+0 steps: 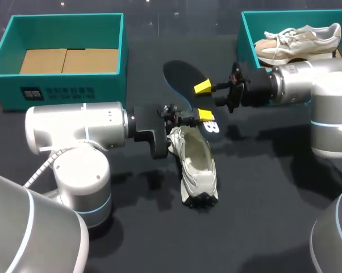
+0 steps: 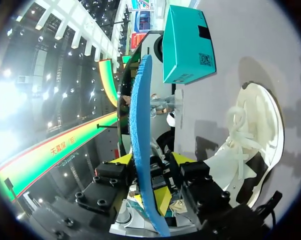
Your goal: Take the shoe out of the shoebox, open the shoe tongue, remove and reinsert the insole, then place the shoe into the shoebox
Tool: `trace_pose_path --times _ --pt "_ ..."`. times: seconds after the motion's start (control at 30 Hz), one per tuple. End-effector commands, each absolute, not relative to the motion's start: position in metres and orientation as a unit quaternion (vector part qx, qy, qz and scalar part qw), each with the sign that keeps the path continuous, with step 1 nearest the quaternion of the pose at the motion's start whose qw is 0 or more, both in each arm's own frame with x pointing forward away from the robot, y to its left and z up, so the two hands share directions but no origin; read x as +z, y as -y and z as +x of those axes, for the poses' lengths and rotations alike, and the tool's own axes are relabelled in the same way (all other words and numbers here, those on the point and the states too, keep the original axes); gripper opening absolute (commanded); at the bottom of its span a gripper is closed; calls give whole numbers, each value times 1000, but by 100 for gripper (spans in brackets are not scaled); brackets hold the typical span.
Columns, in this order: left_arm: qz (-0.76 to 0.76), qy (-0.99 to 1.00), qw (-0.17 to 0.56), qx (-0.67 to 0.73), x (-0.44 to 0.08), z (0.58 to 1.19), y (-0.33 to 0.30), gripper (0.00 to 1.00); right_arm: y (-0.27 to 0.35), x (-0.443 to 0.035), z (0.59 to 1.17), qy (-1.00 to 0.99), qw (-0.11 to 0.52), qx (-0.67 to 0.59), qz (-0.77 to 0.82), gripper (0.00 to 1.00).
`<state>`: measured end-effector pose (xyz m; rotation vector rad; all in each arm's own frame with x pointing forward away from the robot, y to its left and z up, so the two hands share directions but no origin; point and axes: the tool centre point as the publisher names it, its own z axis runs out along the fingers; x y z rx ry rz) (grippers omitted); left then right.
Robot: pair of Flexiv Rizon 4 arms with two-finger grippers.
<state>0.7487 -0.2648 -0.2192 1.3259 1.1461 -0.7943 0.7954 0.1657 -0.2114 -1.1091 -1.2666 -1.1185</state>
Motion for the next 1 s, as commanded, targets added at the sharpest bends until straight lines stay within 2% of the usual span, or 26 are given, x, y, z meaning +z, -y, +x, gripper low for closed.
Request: trace_pose_path --times 0.03,0.23,0.27,0.37,0.43,0.7,0.73,0.8,1.0 --pt "567 -487 571 -339 -221 748 264 0 -166 -211 793 531 530 -469 -467 35" --pt "565 -489 572 -340 -223 748 263 0 -167 -212 793 531 530 -469 -466 28" --pt "564 -489 572 -340 -223 748 263 0 -167 -212 793 531 530 -469 -466 21" --pt "563 -490 573 -340 -224 749 263 0 -167 -212 794 531 530 -468 -466 12" --pt "563 -490 573 -339 -224 749 263 0 -168 -211 795 532 530 -468 -466 1" --pt "561 -493 572 -339 -225 751 264 0 -169 -211 797 535 531 -465 -465 0" --pt "560 -495 571 -339 -225 752 264 20 -169 -210 797 535 531 -465 -465 0" --pt "559 -498 568 -343 -223 752 260 100 -169 -210 795 535 530 -465 -465 0" --pt "544 -515 558 -358 -208 743 233 100 -165 -214 784 529 526 -475 -467 0"
